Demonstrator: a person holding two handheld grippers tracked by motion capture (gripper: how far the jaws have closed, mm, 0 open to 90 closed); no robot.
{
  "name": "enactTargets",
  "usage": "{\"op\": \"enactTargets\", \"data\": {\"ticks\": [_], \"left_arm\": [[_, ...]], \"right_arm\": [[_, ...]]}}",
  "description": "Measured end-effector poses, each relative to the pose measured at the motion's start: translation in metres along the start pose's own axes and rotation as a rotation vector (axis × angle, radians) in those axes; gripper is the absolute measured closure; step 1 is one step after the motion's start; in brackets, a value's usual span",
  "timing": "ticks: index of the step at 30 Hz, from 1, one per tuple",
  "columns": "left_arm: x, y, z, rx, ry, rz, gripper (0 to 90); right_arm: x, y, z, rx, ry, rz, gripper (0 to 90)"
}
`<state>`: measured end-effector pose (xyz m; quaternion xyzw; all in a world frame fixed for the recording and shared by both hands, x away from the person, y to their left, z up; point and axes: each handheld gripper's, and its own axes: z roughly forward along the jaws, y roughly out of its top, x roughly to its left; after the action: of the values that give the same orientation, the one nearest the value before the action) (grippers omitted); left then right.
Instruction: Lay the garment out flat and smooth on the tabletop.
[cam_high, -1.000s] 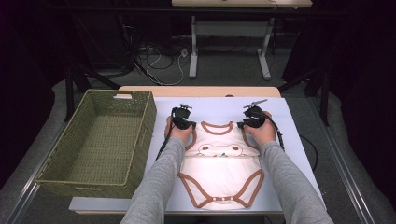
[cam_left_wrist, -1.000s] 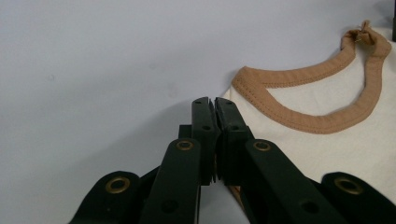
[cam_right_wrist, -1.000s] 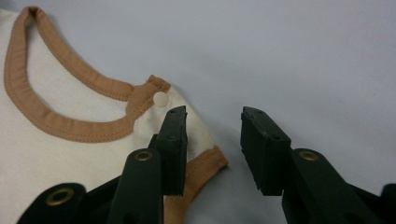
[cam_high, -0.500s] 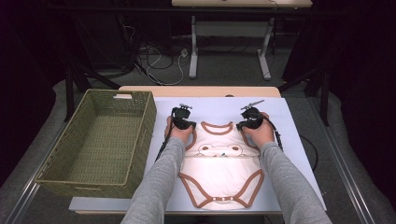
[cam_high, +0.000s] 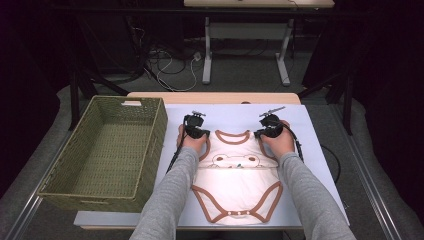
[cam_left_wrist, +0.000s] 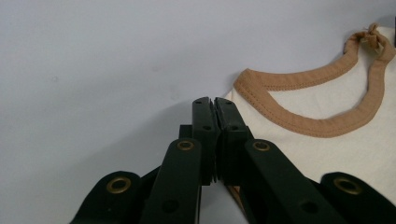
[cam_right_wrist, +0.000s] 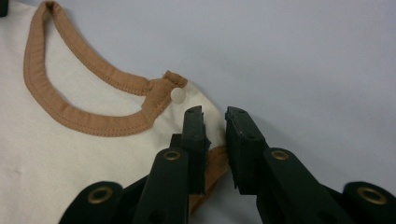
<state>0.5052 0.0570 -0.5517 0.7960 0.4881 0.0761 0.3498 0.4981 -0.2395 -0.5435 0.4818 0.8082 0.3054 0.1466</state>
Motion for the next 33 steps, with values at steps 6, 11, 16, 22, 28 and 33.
{"op": "enactTargets", "data": {"ticks": [6,11,16,22,28,33], "left_arm": [[0.0,0.001,-0.003,-0.009,-0.001,0.0,87.7],[0.001,0.002,-0.006,-0.018,-0.002,0.003,87.8],[-0.001,0.003,-0.009,-0.03,-0.006,0.01,87.8],[-0.001,0.004,-0.014,-0.039,-0.008,0.015,87.8],[-0.003,0.006,-0.019,-0.053,-0.016,0.027,87.9],[-0.006,0.007,-0.024,-0.066,-0.022,0.043,87.9]], "right_arm": [[-0.001,0.001,-0.003,-0.016,-0.004,-0.009,78.2],[0.0,0.002,-0.006,0.0,-0.009,-0.025,78.4],[0.002,0.002,-0.008,-0.03,-0.004,-0.027,78.4],[0.002,0.003,-0.013,-0.047,-0.004,-0.03,78.4],[0.002,0.003,-0.018,-0.067,0.005,-0.039,78.6],[0.001,0.002,-0.022,-0.082,0.021,-0.044,78.6]]}}
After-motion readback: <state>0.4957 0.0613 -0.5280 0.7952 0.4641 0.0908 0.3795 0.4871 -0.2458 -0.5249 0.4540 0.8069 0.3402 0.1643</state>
